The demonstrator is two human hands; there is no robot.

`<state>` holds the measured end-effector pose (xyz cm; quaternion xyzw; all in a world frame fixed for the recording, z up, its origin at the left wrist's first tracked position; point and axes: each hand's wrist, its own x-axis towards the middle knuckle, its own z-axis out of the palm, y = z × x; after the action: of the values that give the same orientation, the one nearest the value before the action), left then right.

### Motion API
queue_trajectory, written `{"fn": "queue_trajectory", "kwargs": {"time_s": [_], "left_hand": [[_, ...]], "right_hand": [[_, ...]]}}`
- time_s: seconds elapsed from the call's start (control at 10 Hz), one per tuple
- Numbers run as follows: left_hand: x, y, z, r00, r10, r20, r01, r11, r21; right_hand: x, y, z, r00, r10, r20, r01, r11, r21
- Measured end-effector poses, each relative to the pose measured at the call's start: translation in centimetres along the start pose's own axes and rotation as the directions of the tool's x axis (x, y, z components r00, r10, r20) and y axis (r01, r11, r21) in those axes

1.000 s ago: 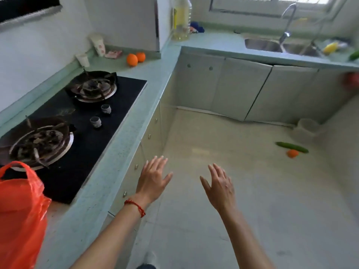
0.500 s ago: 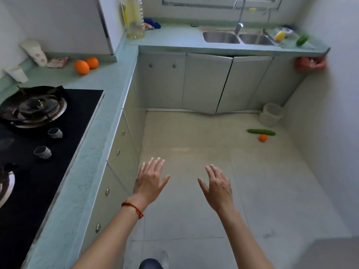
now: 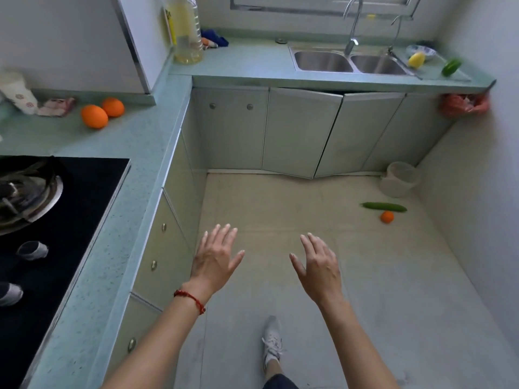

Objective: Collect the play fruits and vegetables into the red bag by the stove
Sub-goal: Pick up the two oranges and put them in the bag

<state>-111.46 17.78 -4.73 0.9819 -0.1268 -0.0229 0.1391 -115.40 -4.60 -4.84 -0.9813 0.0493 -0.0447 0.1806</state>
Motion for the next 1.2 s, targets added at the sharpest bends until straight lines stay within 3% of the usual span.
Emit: {"fn": "queue_trajectory", "kwargs": {"time_s": [0.6, 1.2], "left_hand": [[29.1, -0.5, -1.8, 0.991, -0.131, -0.032, 0.131, 0.991, 0.004], [55.4, -12.0, -5.1, 0.984, -0.172, -0.040, 0.171, 0.985, -0.013]], "right_hand": [[31.7, 3.9, -1.1, 0.992, -0.123, 0.018, 0.124, 0.992, -0.014], [60.5, -2.3, 3.3, 0.987, -0.151, 0.055, 0.154, 0.987, -0.049]]}}
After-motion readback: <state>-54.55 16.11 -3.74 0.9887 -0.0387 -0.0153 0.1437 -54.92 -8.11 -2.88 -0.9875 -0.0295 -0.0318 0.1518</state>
